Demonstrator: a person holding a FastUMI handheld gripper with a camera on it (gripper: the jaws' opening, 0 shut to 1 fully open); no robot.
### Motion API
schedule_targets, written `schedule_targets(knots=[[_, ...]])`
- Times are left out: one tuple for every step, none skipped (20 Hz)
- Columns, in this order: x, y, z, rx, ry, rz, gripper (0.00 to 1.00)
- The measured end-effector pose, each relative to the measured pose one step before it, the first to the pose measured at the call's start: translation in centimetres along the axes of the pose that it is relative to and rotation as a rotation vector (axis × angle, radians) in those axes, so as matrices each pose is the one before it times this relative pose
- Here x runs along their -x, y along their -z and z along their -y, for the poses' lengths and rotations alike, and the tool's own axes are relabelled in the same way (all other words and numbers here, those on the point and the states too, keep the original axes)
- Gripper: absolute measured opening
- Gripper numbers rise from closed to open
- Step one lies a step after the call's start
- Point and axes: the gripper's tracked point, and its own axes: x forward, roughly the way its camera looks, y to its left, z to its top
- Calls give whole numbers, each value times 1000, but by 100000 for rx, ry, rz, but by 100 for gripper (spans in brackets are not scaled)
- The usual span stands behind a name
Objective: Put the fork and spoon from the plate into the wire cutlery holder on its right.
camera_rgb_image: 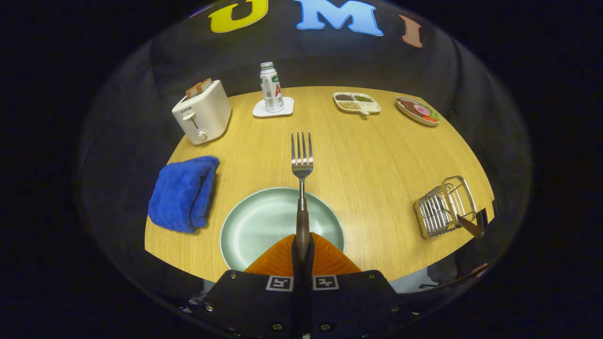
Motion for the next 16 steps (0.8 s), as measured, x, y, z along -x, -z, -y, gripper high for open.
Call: schedule_targets(knots=[[447, -554, 1140, -1933, 2413, 1156, 1], [408, -472, 1276, -1948, 2789, 422, 1], [425, -287, 1247, -2430, 2785, 372, 1], [325, -407, 1256, -2825, 2429, 342, 1], [250, -213, 1095, -3286, 2069, 94, 1], [214, -172, 1137, -3190, 2124, -199, 1], [85, 9, 1122, -2927, 2064, -387, 1], [90, -38, 1016, -2695, 1982, -602, 1], [5, 76, 967, -2564, 2075, -705, 1], [-96, -7, 865, -2783, 1625, -865, 1], [40, 148, 729, -2794, 1294, -1096, 1], [34, 187, 728, -2710, 1369, -1184, 1], [-63, 245, 658, -2563, 1334, -999, 1], [-71, 151, 719, -2378, 1464, -1441, 1], [-101, 198, 643, -2216, 1297, -1361, 1], [-124, 144, 543, -2156, 825, -1409, 1]])
